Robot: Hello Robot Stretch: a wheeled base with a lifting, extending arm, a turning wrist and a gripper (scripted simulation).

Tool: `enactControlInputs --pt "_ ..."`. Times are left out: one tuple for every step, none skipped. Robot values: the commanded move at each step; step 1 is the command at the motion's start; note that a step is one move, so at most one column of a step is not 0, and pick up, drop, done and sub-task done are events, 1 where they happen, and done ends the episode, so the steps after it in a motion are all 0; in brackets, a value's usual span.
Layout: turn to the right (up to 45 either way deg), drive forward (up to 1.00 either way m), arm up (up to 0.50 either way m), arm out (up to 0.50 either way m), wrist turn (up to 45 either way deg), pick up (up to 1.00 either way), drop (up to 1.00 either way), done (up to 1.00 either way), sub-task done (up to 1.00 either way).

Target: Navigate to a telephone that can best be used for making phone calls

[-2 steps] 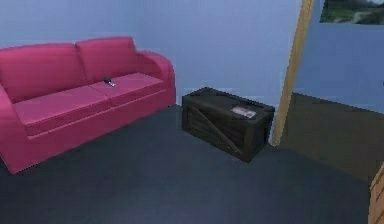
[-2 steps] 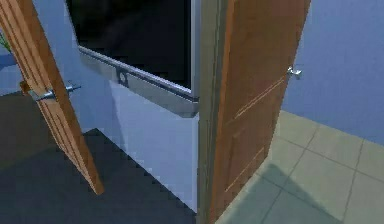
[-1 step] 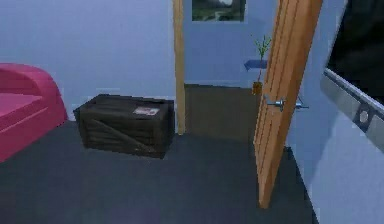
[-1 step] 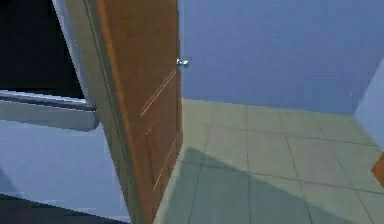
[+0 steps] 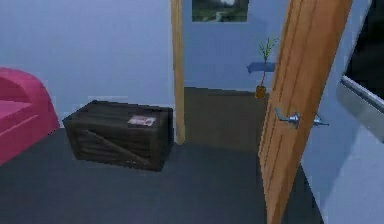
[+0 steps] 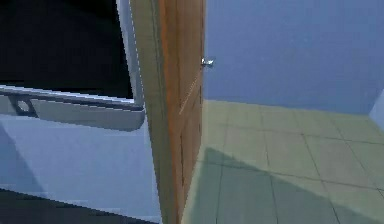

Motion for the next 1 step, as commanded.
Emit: enactControlInputs --pt "6.0 0.0 0.0 0.0 0.0 0.0 0.0 0.0 0.0"
